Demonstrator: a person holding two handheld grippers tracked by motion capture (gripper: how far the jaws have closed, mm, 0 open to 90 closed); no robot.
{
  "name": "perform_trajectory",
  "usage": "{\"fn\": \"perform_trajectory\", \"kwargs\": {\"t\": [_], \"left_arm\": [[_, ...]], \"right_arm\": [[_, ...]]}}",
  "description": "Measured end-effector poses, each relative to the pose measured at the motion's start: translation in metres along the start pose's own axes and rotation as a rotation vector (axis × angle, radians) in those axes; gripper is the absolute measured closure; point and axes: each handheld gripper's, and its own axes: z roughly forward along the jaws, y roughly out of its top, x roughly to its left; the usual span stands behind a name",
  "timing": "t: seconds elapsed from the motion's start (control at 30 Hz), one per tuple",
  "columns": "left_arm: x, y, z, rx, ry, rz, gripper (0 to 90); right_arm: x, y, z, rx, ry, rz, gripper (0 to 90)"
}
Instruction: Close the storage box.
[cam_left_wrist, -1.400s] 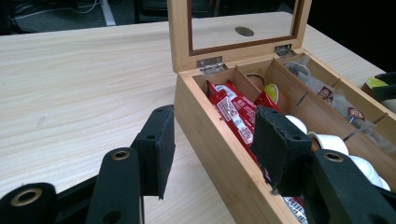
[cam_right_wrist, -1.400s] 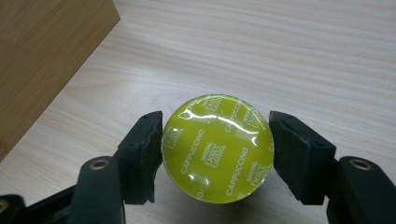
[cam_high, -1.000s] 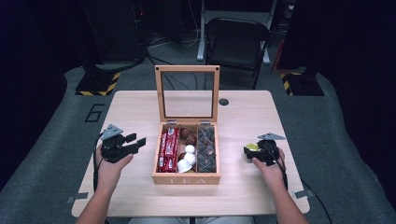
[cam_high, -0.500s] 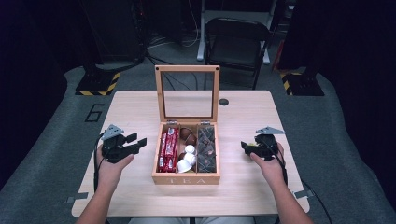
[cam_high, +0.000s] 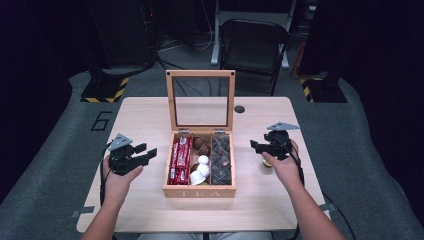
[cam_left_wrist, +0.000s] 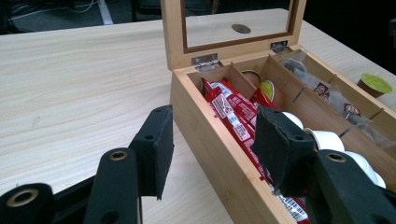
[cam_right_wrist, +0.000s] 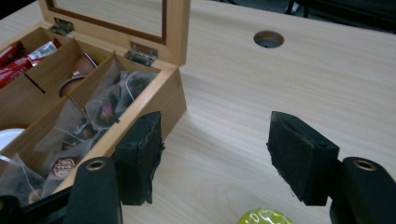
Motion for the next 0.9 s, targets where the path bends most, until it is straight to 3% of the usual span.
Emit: {"fn": "perform_trajectory", "kwargs": {"t": [0.27,0.43,0.9], "left_arm": [[0.0,0.001,0.0,0.001,0.0,0.002,46.5],[-0.001,0.001,0.0,0.002,0.001,0.003,46.3],[-0.002,0.001,0.002,-0.001,-0.006,0.01,43.4]], "right_arm": [[0.007,0.025,0.0,-0.005,0.023,-0.015,36.1],[0.01,0.04,0.003,0.0,0.062,-0.006,36.7],[0.024,0.074,0.016,0.0,0.082,-0.029,36.0]]}}
